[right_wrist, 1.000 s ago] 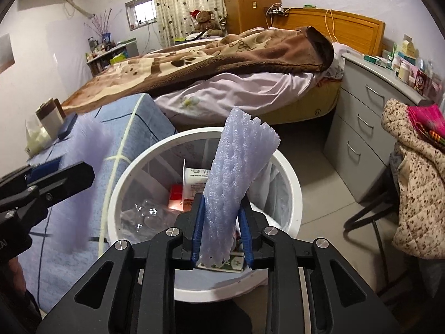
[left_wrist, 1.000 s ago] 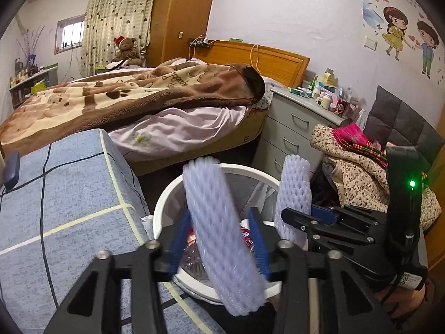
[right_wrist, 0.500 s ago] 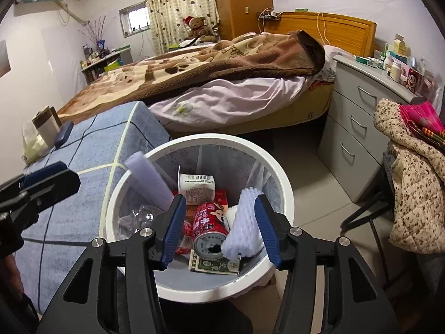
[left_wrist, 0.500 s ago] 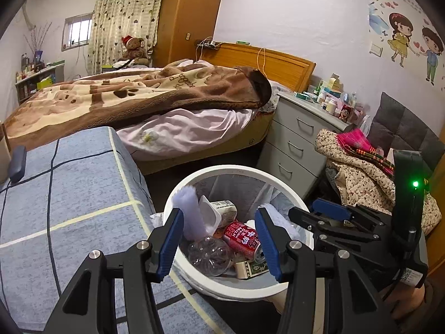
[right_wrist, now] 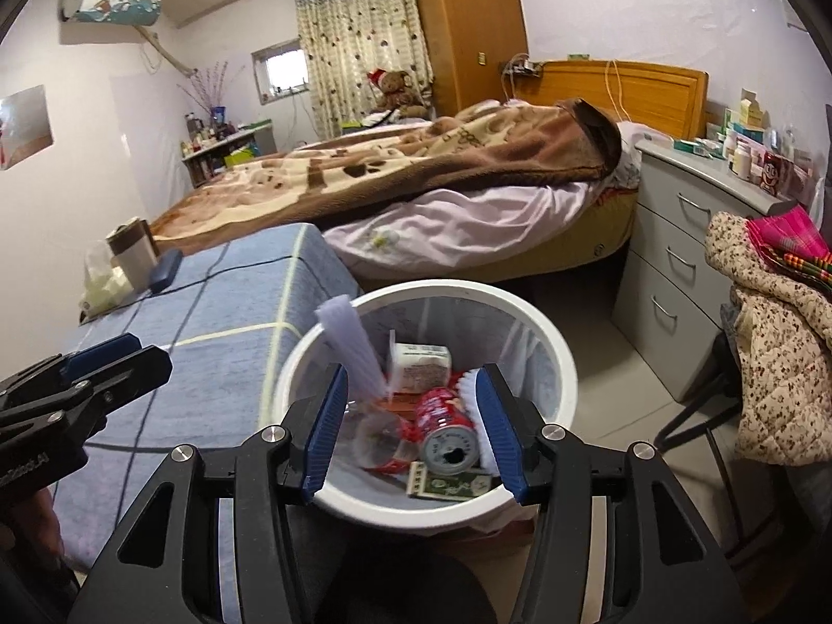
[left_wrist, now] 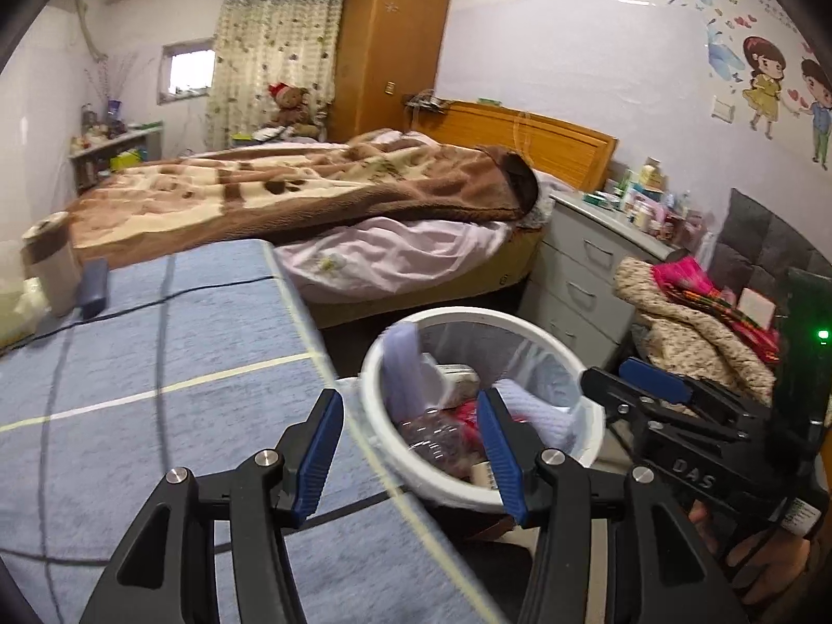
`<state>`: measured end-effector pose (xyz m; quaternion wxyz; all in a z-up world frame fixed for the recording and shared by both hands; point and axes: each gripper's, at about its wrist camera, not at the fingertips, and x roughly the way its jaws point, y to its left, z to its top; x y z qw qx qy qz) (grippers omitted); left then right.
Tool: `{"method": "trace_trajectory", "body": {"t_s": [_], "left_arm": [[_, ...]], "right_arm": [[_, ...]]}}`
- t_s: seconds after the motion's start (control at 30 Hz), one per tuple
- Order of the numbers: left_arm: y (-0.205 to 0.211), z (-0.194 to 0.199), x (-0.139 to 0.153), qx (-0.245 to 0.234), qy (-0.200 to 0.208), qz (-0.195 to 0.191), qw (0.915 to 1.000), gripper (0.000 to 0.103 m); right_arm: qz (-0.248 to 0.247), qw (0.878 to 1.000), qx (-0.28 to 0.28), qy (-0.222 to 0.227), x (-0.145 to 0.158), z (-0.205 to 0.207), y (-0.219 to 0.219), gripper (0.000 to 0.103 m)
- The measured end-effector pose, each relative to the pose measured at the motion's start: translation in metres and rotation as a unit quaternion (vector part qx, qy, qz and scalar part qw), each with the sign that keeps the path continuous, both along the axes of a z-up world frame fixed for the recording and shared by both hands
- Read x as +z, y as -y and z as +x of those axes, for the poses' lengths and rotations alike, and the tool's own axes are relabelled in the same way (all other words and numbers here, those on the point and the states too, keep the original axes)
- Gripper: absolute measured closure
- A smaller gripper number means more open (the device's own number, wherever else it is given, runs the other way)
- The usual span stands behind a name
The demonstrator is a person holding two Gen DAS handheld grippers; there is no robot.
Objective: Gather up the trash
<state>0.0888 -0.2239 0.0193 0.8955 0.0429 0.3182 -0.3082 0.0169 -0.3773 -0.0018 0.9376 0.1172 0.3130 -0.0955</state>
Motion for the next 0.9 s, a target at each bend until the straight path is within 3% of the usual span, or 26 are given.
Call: {"method": "trace_trajectory", "body": {"t_s": [0.5,0.63,0.9], "left_arm": [[-0.059,-0.047,-0.005,0.1,0.035,0.022,0.9941,0.045],[-0.062,-0.057,-0.006,0.127,0.056,0.048,0.9892,0.045],[-0.067,-0.071,-0.01,0.149,0.071,0.052,0.9849,0.044]], "right_arm": [[0.002,0.998,0.024,0.055,0.002,-0.024,-0.034,0.05],[-0.01,0.997,0.025,0.066,0.002,-0.03,-0.042,0.049],[-0.029,0.996,0.029,0.084,0.004,-0.038,-0.052,0.045]]}}
